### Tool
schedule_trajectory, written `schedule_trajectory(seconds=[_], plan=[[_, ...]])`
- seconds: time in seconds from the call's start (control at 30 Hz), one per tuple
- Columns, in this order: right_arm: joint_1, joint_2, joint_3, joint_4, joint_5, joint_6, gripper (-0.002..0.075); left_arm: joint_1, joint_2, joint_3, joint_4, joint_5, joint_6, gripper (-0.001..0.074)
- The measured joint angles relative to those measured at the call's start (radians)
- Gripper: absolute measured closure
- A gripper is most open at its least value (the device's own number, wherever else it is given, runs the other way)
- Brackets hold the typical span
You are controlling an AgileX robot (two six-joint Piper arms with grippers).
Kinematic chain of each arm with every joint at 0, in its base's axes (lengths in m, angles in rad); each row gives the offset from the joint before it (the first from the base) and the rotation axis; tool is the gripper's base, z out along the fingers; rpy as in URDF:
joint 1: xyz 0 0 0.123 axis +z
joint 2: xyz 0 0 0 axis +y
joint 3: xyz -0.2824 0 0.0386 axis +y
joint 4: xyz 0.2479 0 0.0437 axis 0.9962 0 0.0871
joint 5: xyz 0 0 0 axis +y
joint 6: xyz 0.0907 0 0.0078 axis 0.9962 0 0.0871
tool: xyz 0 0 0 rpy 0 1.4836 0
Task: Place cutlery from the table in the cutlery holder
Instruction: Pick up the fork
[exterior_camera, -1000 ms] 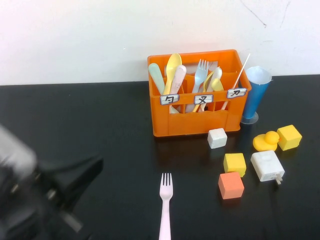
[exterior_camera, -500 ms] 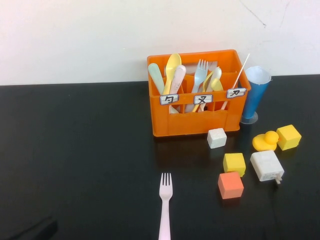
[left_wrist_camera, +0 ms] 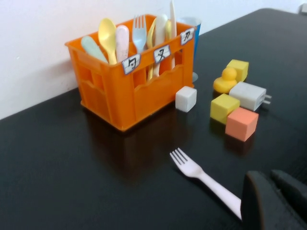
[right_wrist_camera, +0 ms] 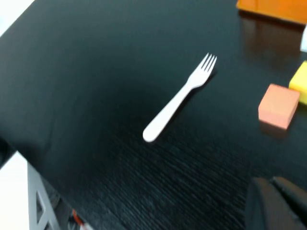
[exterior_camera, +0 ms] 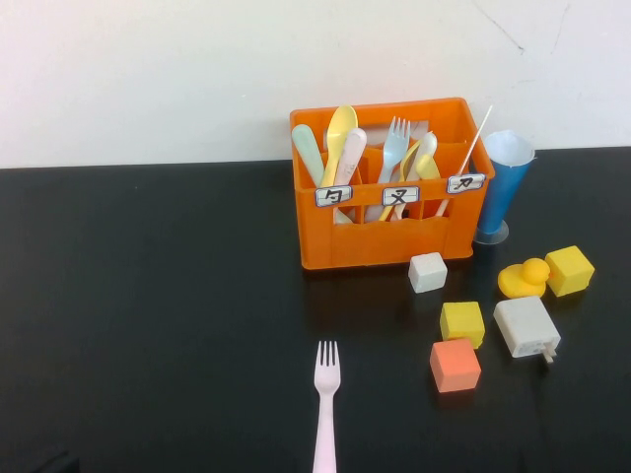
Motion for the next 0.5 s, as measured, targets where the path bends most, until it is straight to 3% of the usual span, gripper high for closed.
schedule_trajectory(seconds=[0.27,0.5], plan=[[0.043,0.117,-0.104,-0.079,0.036,0.047,0.0727,0.000,0.000,0.000,0.006,0.002,-0.027,0.0735],[0.296,0.227,-0.116,-0.179,-0.097,0.164,0.0727,0.000,0.000,0.000,0.015,0.002,-0.042,0.0735]])
